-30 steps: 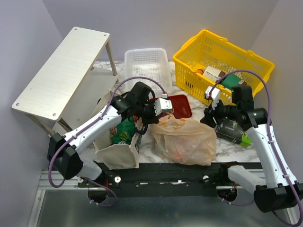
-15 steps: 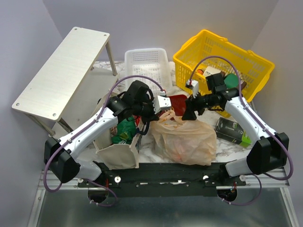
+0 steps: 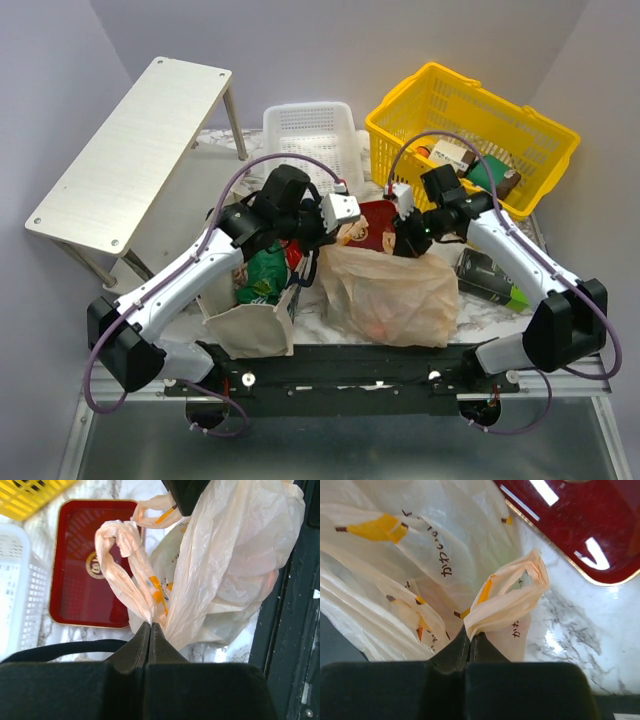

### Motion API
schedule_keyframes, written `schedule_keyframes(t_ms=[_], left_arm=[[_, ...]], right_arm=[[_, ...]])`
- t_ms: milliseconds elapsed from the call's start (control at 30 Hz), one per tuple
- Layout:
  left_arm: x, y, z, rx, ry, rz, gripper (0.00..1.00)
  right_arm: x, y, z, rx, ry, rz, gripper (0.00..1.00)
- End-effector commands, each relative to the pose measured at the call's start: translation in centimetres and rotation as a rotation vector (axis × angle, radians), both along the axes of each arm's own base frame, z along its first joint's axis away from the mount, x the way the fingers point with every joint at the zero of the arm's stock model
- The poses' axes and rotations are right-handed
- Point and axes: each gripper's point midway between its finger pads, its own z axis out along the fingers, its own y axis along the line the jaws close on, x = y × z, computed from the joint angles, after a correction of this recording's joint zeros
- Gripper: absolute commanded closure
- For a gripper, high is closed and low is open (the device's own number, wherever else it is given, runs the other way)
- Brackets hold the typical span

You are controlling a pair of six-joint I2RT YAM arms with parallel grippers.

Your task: Untie the knot of the grocery bags and take out the mixed food

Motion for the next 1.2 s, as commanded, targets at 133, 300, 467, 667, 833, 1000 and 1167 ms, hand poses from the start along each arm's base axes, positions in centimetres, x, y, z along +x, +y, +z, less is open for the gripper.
schedule_keyframes(t_ms=[133, 300, 467, 667, 833, 1000, 1167], left_arm=[[3.1, -0.7, 13.0, -0.204, -0.209, 0.125, 1.00], [0.7, 0.1, 19.3, -0.367, -0.269, 0.111, 1.00], [-2.8, 0.5, 16.5, -0.359, -0.122, 0.037, 1.00], [-4.6, -0.5, 11.2, -0.320, 0.083, -0.013, 1.00], [-4.5, 0.2, 7.3, -0.223, 0.122, 0.008, 0.73], [-1.9, 0.9, 12.9, -0.271, -0.037, 0.118, 0.02], [0.9, -0.6, 18.5, -0.336, -0.162, 0.123, 0.02]], right_arm=[[5.2, -1.6, 19.3, 0.050, -0.614, -0.088, 1.00], [1.3, -4.2, 24.8, 0.117, -0.806, -0.195, 1.00], [-1.3, -7.9, 21.7, 0.050, -0.884, -0.320, 1.00], [-1.8, -10.9, 14.2, -0.096, -0.785, -0.443, 1.00], [-2.0, -11.8, 11.0, -0.155, -0.754, -0.454, 0.96], [-1.6, -11.8, 16.6, -0.129, -0.868, -0.439, 0.36], [-1.7, -10.1, 23.2, -0.048, -1.000, -0.322, 0.27]])
